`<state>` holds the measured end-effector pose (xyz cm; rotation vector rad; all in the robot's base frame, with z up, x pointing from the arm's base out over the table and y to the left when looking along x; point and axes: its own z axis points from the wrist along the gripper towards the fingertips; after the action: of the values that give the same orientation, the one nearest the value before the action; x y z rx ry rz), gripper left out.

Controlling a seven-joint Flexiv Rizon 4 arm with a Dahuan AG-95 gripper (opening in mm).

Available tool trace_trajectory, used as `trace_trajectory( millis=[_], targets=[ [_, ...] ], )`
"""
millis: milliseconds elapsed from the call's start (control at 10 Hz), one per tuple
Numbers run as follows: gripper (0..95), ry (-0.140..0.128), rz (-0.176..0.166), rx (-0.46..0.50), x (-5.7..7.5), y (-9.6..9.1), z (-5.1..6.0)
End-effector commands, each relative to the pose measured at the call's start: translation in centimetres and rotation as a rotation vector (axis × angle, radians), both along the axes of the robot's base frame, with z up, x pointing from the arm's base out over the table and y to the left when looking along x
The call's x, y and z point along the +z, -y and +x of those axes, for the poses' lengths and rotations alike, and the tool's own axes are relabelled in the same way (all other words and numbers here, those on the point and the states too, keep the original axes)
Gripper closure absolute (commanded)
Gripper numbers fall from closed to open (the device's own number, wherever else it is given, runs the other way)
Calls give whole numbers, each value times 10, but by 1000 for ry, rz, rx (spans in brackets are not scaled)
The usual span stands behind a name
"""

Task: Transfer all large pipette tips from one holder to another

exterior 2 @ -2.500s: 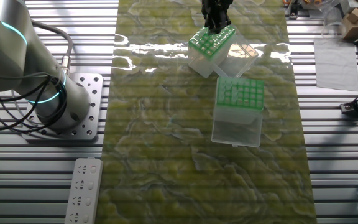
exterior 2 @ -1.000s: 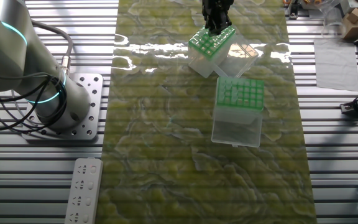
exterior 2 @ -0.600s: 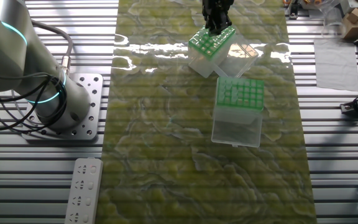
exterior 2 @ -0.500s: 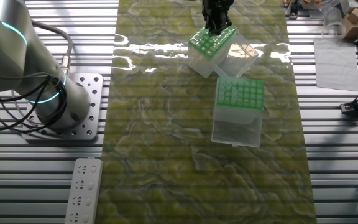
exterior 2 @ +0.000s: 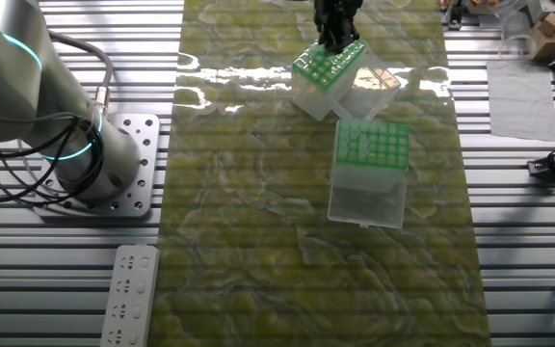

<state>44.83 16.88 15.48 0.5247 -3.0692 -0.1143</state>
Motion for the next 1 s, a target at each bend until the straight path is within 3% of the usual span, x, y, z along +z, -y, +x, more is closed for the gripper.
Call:
trace_trajectory(
  millis=[100, 400, 600, 900, 1000],
  targets=[
    [950, -1, 2, -2, 0, 0, 0],
    [950, -3, 0, 0, 3, -1, -1],
    [950, -10, -6, 0, 14, -6, -1],
    [950, -23, -26, 5, 37, -13, 2],
    [950, -38, -34, 9, 53, -14, 5]
  ],
)
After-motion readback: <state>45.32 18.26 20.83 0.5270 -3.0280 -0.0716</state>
